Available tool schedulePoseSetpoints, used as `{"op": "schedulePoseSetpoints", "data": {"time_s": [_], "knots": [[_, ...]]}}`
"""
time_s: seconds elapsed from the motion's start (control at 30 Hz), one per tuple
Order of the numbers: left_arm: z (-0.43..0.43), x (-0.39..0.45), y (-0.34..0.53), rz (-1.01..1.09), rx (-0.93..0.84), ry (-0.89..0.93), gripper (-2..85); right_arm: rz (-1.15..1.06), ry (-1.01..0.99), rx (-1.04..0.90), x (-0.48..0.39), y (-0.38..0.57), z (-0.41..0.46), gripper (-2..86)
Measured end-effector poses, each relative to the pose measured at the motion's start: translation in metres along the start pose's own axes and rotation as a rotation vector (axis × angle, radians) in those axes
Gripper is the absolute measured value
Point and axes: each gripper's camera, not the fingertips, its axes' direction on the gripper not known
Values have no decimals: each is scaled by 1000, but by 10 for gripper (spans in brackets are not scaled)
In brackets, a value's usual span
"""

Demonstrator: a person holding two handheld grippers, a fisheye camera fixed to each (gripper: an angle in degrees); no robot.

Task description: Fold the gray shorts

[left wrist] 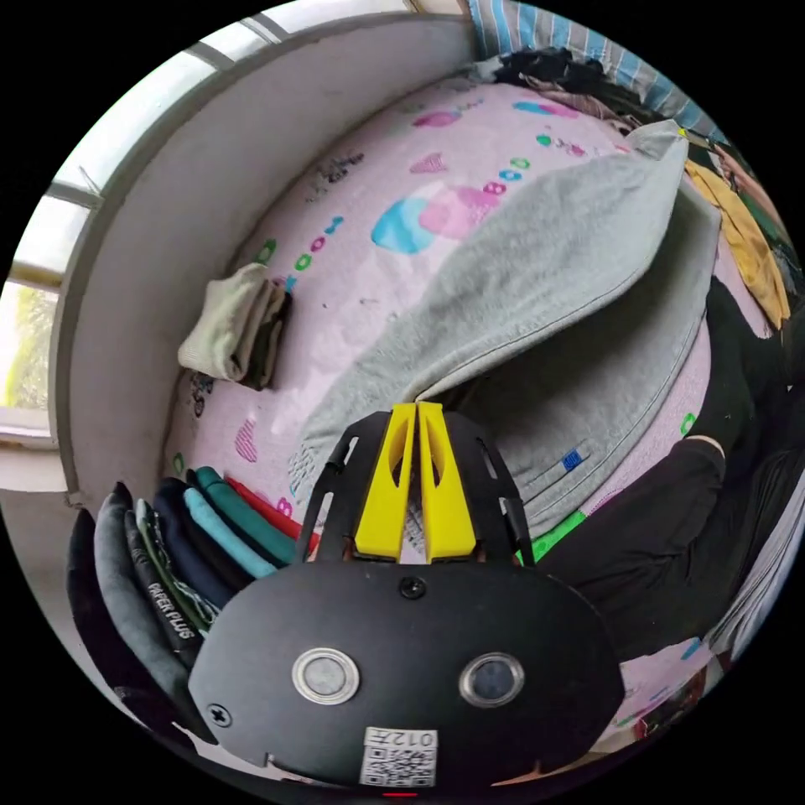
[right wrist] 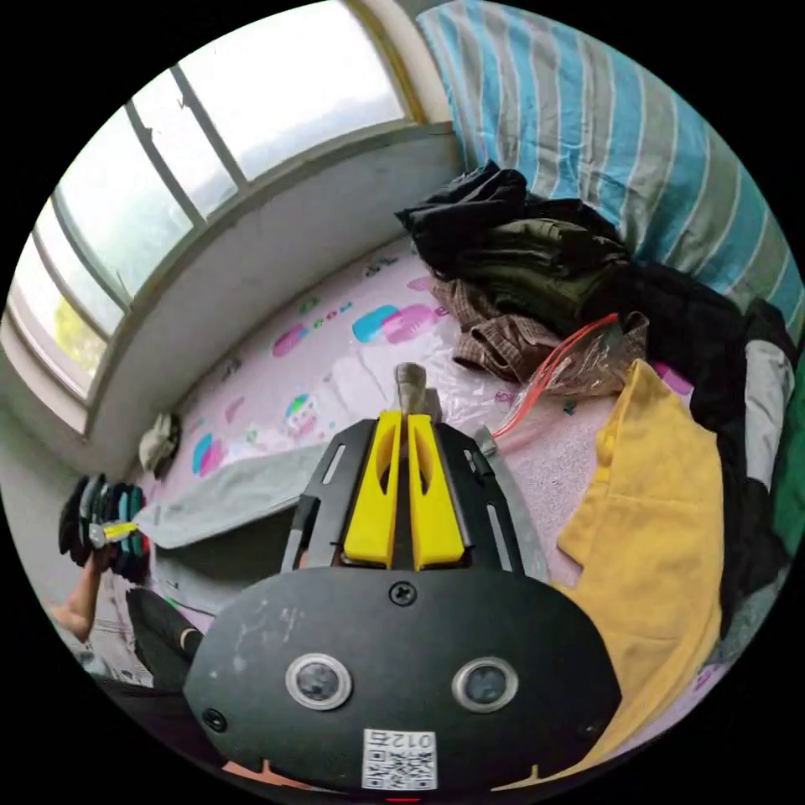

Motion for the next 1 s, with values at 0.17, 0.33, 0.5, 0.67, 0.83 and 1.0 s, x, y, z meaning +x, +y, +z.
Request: {"op": "schedulePoseSetpoints", "data": {"time_s": [0.17,0.33,0.5,0.67,0.83,1.0], "knots": [[-25,5,28,47,65,44,-1,154,-80,73,76,69,-48,-5],[47,46,33,186,-171,155,-1,418,-87,-83,140,137,-7,-4],[75,60,18,231,-265,148,-1,461,-110,-68,158,146,-14,-4],[42,40,13,179,-162,105,-1,229,-126,99,143,118,-83,-6],[58,65,17,304,-183,241,-1,339,-71,115,182,157,-96,-5],[104,88,-8,382,-323,254,-1,470,-40,-17,210,177,-61,-5]]}}
